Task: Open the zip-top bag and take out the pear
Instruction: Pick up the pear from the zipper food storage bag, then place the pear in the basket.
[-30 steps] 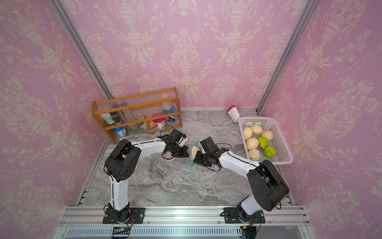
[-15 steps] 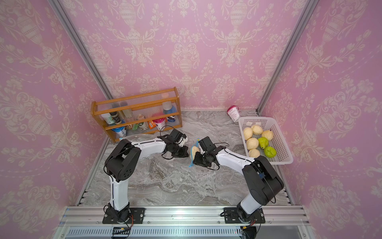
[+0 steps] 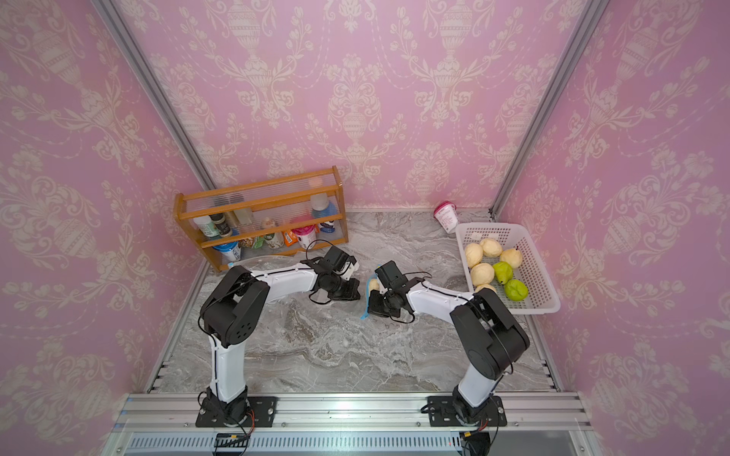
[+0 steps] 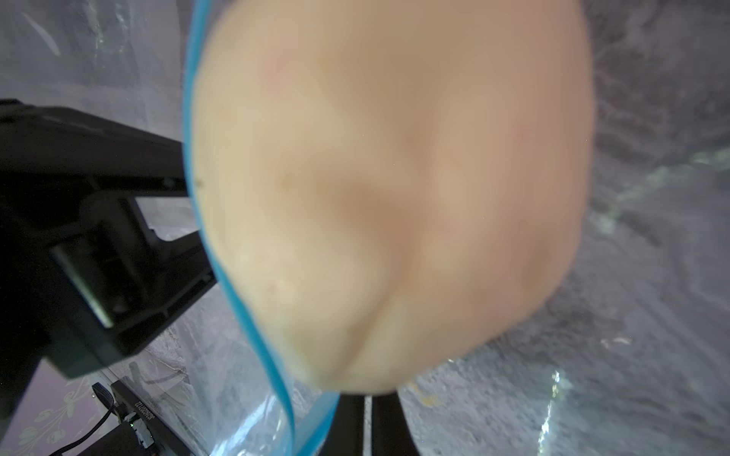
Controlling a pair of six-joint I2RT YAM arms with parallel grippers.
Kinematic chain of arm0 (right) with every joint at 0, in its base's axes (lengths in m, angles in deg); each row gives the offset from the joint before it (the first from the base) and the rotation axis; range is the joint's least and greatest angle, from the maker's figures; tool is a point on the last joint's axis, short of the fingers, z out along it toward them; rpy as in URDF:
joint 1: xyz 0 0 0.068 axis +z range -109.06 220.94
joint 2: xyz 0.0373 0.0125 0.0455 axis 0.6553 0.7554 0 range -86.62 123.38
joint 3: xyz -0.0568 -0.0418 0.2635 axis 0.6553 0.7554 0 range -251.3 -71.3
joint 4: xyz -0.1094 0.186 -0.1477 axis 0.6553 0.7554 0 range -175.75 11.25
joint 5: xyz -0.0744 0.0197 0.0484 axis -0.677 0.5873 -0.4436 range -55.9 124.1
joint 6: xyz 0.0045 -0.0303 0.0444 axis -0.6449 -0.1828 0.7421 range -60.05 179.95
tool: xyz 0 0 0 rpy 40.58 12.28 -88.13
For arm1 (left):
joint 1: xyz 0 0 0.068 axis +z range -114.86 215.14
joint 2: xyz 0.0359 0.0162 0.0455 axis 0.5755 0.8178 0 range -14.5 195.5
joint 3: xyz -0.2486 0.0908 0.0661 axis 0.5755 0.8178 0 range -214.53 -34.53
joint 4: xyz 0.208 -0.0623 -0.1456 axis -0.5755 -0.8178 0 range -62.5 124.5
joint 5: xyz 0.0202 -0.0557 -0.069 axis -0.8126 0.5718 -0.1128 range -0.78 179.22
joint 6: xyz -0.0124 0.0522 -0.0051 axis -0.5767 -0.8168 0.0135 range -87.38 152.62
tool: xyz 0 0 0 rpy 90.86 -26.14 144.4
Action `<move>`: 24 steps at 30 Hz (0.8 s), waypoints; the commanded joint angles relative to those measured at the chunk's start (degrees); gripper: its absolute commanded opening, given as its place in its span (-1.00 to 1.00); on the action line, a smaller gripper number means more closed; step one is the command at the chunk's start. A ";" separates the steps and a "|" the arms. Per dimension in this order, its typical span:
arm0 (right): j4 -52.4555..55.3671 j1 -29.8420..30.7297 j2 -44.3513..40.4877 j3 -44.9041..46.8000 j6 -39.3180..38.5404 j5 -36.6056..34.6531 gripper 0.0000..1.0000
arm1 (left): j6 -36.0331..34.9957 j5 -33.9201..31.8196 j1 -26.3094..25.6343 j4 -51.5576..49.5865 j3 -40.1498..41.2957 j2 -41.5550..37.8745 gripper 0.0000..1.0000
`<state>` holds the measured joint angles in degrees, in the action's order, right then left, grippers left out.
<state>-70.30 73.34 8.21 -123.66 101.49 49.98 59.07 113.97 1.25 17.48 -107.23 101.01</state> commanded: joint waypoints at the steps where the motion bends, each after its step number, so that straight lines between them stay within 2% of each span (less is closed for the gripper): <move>1: 6.48 -0.44 -6.52 -2.16 -2.54 -3.55 -1.00 | -1.85 -3.65 -0.08 -6.06 0.66 2.47 -1.00; 6: 16.09 -8.61 -17.25 -4.86 -7.01 -5.62 -1.00 | -2.27 -4.24 0.14 -6.71 0.56 1.68 -1.00; 10: 22.28 -21.30 -20.11 -9.80 -14.51 -5.80 -1.00 | -3.48 -3.90 0.18 -7.33 -0.23 0.57 -1.00; 13: 21.24 -32.19 -19.06 -12.71 -18.68 -4.12 -1.00 | -4.25 -3.66 0.14 -8.26 -1.54 0.18 -1.00; 17: 16.95 -41.99 -14.88 -14.53 -22.21 -3.93 -1.00 | -4.57 -3.07 0.14 -8.55 -3.06 -0.69 -1.00; 21: 16.37 -47.57 -8.75 -18.33 -22.94 -4.27 -1.00 | -5.23 -3.34 0.14 -8.96 -4.73 -2.85 -0.87; 24: 15.73 -49.89 -5.29 -18.76 -23.48 -4.65 -1.00 | -6.63 -3.20 0.14 -9.68 -6.55 -5.51 -0.67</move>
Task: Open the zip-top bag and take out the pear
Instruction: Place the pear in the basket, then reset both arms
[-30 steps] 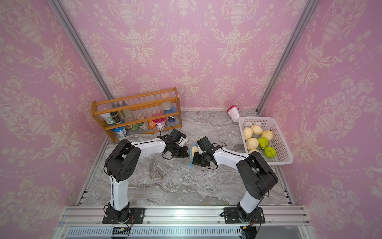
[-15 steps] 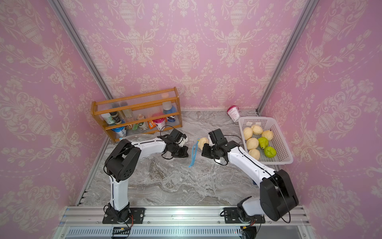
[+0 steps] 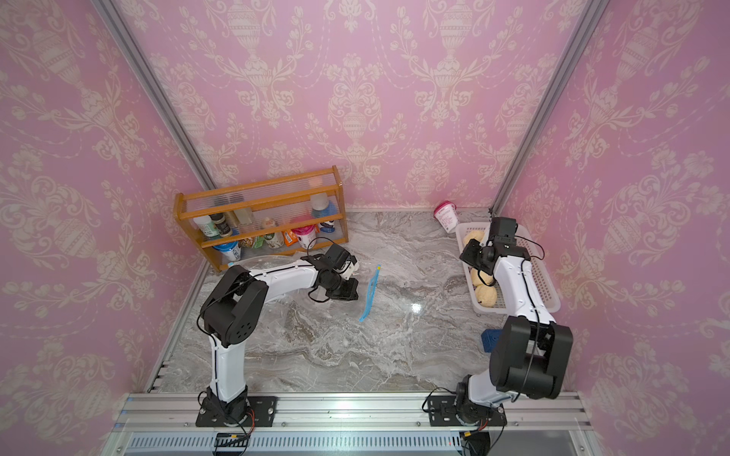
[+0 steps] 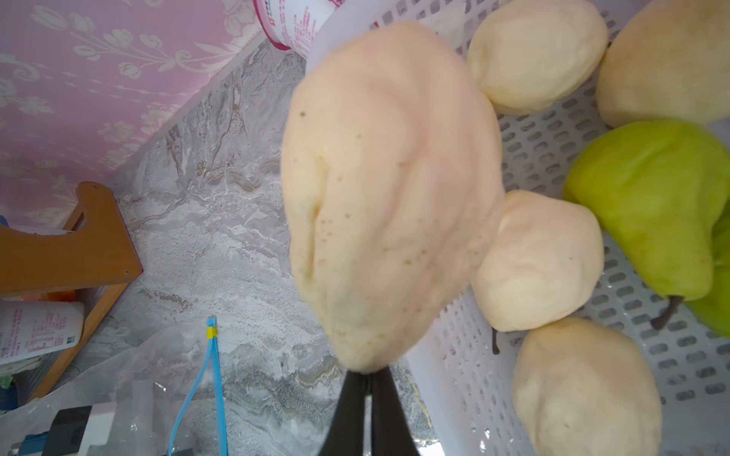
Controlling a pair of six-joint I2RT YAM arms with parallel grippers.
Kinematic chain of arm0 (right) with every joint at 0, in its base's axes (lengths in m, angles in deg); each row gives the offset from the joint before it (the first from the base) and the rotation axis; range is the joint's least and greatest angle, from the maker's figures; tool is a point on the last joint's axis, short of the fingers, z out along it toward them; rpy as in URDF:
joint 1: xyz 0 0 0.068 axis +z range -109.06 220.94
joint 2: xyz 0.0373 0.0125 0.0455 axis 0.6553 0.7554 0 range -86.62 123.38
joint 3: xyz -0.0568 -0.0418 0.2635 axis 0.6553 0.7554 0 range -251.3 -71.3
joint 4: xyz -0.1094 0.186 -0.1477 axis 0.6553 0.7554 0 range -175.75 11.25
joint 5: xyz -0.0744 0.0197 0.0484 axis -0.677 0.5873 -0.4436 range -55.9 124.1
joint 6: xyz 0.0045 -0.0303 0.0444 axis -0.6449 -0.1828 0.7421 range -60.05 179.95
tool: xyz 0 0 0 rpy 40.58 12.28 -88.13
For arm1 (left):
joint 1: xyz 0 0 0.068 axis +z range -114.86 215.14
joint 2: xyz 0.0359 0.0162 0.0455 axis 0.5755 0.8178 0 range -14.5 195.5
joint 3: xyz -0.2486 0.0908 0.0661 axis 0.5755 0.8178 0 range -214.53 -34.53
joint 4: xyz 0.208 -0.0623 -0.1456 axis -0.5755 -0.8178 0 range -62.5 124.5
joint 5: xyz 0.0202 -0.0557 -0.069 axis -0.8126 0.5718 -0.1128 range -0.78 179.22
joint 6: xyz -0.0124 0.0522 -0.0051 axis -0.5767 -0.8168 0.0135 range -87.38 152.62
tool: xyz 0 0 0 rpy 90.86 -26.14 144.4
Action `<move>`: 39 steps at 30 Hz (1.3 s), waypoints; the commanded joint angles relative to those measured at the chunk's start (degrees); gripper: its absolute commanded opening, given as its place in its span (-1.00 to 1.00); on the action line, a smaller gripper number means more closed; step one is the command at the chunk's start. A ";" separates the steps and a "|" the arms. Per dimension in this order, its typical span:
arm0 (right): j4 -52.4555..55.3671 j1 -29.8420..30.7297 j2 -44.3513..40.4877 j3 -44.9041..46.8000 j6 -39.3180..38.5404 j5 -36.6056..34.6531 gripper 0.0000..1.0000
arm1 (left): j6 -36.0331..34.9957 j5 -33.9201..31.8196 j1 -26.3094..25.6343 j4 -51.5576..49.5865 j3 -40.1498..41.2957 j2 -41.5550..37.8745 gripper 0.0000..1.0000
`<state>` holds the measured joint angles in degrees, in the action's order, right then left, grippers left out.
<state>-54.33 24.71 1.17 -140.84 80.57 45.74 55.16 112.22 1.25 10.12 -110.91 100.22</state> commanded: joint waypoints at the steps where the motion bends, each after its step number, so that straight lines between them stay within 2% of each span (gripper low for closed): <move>1: -0.77 -2.00 2.80 -1.48 -2.43 -0.44 -1.00 | -3.34 -1.39 0.22 -2.89 -3.81 -5.66 -0.54; 3: -1.35 -3.21 4.56 -1.41 -2.43 0.71 -1.00 | -4.22 -1.97 0.39 -4.21 -5.47 -7.72 -0.28; 4: -1.89 -3.65 4.99 -1.19 -2.66 1.15 -0.55 | -4.75 -2.51 0.70 -4.72 -6.18 -8.96 -0.13; 5: -2.50 -3.87 5.07 -0.78 -3.06 1.47 -0.21 | -5.32 -3.15 1.03 -4.96 -6.56 -10.27 0.00; 7: -5.67 -3.90 3.22 1.49 -4.08 2.48 0.25 | -7.43 -6.12 2.40 -4.43 -6.08 -14.16 0.28; 11: -21.61 -3.85 -6.86 16.09 -2.60 2.78 0.25 | -11.12 -16.89 7.37 3.00 2.15 -26.43 0.64; 15: -42.15 -1.96 -16.40 32.95 -3.22 2.14 0.25 | -17.45 -26.87 14.86 18.11 19.11 -37.75 0.96; 18: -54.03 2.42 -20.02 41.86 -7.18 -0.48 0.25 | -21.90 -33.69 17.94 24.25 27.67 -40.44 0.98; 21: -65.04 7.47 -19.17 47.81 -10.88 -3.61 0.25 | -19.61 -35.61 23.20 30.98 33.79 -41.00 0.96; 23: -72.74 11.11 -16.56 50.42 -13.12 -6.35 0.25 | -19.89 -36.98 26.41 43.96 43.02 -41.85 0.96; 25: -76.86 14.38 -13.61 51.25 -15.31 -9.62 0.25 | -21.08 -37.45 28.88 54.43 48.98 -40.65 0.95; 30: -77.27 18.84 -8.84 48.99 -20.38 -13.63 0.25 | -21.31 -33.61 33.24 60.82 51.00 -37.64 0.92; 33: -83.16 18.88 -4.79 49.65 -19.86 -16.08 0.25 | -21.91 -32.01 33.89 61.95 50.37 -36.80 0.90; 35: -83.19 18.43 -4.03 49.34 -19.03 -16.94 0.25 | -22.17 -31.38 33.98 63.61 49.92 -35.53 0.89; 37: -84.73 17.80 -3.03 49.88 -18.02 -17.38 0.25 | -22.57 -30.56 33.98 60.80 47.55 -34.14 0.87; 39: -89.02 17.12 -0.04 50.78 -17.46 -16.63 0.25 | -22.72 -31.71 33.92 50.93 43.40 -33.55 0.79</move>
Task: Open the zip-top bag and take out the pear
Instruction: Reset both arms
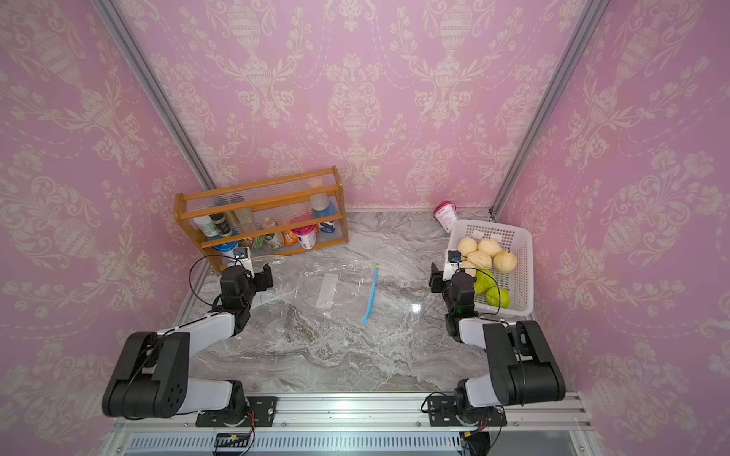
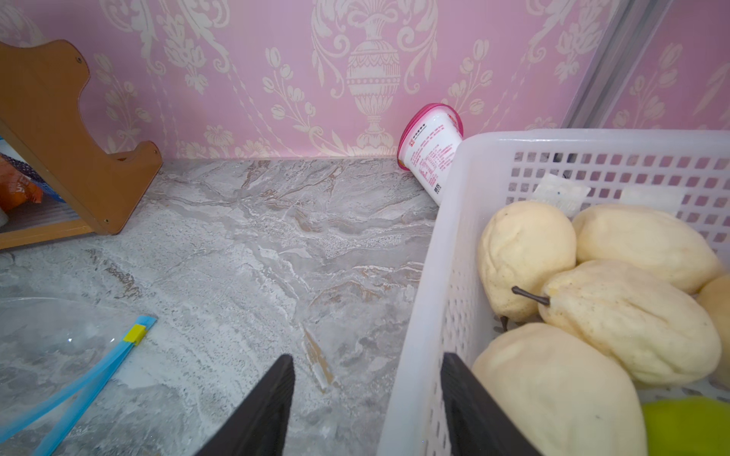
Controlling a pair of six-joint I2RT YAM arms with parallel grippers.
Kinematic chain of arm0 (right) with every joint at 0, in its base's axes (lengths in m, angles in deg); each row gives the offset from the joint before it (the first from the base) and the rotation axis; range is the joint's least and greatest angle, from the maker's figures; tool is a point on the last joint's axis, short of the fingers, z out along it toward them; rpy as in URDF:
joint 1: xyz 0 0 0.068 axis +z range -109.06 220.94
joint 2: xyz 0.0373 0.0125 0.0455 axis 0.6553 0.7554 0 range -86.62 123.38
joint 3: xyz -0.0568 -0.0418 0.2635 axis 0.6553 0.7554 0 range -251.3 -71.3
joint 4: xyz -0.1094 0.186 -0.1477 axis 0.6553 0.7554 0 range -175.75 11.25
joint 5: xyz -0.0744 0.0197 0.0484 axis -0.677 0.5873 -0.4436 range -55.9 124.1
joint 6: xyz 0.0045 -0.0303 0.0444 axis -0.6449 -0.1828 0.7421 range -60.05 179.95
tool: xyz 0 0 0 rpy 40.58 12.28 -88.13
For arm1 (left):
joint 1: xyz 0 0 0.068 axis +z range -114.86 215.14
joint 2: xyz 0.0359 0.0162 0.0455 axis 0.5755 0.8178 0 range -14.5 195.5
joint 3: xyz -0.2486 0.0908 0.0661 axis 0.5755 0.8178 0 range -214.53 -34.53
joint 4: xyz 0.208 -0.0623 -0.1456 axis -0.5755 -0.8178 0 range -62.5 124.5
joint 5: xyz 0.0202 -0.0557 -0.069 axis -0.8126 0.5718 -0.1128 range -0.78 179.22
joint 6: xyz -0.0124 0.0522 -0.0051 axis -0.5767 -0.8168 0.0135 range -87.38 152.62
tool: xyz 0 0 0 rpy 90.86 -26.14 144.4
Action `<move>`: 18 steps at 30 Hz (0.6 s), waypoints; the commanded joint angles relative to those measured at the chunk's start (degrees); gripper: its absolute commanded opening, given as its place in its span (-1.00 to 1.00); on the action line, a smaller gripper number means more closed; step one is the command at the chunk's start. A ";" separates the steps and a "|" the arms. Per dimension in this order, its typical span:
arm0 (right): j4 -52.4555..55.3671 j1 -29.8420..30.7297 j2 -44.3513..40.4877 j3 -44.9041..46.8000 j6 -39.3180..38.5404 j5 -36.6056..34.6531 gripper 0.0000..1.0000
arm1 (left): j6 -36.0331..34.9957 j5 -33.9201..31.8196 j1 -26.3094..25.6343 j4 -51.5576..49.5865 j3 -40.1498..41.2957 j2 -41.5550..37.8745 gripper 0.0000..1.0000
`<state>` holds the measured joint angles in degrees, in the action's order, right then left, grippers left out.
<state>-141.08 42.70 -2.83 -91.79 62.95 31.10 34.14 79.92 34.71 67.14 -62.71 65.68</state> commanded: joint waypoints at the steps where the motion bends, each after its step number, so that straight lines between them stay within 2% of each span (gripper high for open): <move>1: -5.07 -0.97 5.31 1.87 0.16 -1.71 0.25 | -0.75 -1.45 0.51 -10.51 -5.89 1.02 0.78; 3: -2.20 -0.97 4.33 1.52 0.42 -2.24 0.25 | -0.04 -0.71 0.52 -8.71 -2.84 0.97 0.79; 5: -2.26 -0.97 4.39 1.40 0.67 -2.91 0.25 | 0.72 1.19 0.78 0.26 1.69 2.54 0.80; 9: -1.32 -1.23 4.68 0.72 1.30 -3.74 0.25 | 0.83 0.30 1.08 4.93 1.75 6.16 0.80; 11: -1.12 -1.23 4.51 0.71 1.31 -3.75 0.25 | 0.32 1.20 1.17 10.65 3.17 9.15 0.79; 13: -2.13 -1.04 4.54 1.25 1.39 -4.79 0.25 | 0.72 1.16 1.13 12.01 4.20 9.13 0.81; 16: -10.98 -0.18 5.00 5.60 2.08 -9.96 0.25 | 0.55 2.26 1.39 15.55 5.78 10.44 0.86; 18: -15.31 -0.18 5.40 7.58 2.03 -10.02 0.25 | 0.58 2.34 1.40 15.51 5.79 10.43 0.87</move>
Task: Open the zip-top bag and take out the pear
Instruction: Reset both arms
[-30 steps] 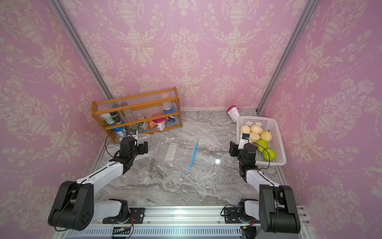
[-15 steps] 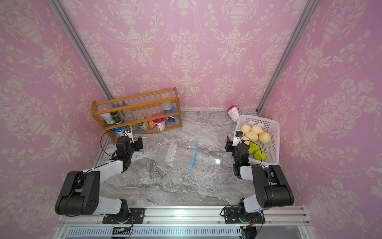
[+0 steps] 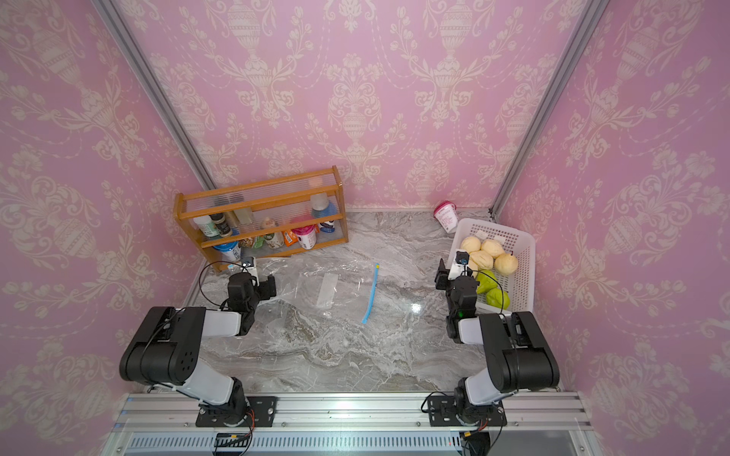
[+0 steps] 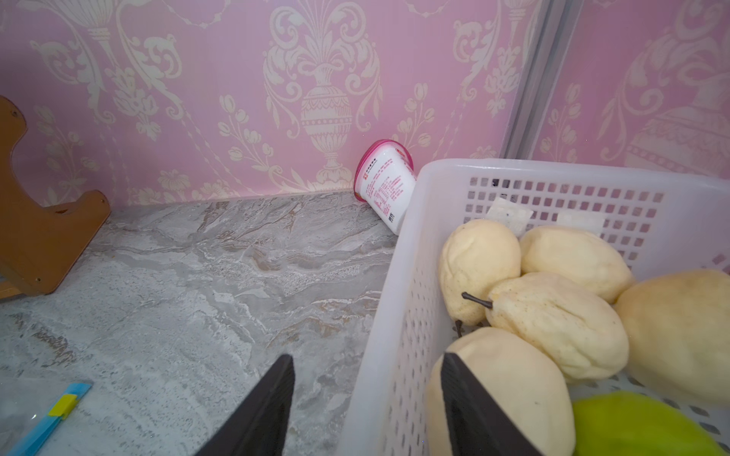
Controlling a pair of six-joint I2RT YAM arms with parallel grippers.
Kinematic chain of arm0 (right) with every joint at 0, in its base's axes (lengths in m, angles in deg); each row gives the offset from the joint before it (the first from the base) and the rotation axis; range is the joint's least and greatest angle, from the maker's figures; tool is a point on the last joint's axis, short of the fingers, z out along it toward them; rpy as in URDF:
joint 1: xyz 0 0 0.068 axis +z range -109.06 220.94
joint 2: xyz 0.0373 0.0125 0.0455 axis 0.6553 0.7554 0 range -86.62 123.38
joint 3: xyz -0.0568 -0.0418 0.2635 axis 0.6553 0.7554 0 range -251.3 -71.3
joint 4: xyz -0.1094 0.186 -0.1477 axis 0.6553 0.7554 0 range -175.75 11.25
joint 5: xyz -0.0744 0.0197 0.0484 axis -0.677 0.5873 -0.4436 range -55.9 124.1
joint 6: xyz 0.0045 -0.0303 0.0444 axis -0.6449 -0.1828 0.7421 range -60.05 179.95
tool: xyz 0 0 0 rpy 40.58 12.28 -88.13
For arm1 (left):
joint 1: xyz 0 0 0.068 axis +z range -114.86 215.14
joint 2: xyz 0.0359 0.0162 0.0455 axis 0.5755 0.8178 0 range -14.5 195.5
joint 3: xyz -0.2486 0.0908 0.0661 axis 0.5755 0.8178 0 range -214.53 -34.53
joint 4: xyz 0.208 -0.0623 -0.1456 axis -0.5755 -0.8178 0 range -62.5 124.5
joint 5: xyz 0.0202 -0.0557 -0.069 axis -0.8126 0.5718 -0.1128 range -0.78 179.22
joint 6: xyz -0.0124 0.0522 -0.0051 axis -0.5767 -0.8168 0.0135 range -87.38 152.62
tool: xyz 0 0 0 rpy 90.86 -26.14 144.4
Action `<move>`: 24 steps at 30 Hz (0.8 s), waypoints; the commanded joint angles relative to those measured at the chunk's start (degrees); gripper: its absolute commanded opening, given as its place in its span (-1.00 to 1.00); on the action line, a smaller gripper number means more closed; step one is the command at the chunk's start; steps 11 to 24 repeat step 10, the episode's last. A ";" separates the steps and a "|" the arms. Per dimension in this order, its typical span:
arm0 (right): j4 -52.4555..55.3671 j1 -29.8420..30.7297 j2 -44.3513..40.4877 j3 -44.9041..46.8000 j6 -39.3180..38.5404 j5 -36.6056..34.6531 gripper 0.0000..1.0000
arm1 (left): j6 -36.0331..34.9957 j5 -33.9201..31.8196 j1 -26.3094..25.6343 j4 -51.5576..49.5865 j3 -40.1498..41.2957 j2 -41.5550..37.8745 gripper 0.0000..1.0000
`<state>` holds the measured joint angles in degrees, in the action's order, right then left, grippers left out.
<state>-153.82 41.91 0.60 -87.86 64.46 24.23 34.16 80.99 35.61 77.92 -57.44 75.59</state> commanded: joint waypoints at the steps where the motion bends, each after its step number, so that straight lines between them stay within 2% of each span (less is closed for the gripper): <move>1: -3.82 0.61 2.21 4.03 0.33 -2.65 0.25 | 0.57 1.25 0.50 4.57 0.42 0.44 0.88; 3: 1.18 0.63 1.77 1.58 0.46 -3.09 0.25 | 0.57 1.26 0.51 4.60 0.46 0.53 0.88; 5: 12.14 0.04 0.97 -3.41 1.09 -1.67 0.25 | 0.49 1.28 0.50 4.64 0.46 0.53 0.88; 6: 11.55 -1.18 1.03 -3.09 1.67 0.73 0.25 | 0.53 1.28 0.54 4.62 0.42 0.53 0.87; 24: 10.62 -1.07 1.22 -2.77 1.55 0.48 0.25 | 0.53 1.17 0.50 4.66 0.42 0.48 0.87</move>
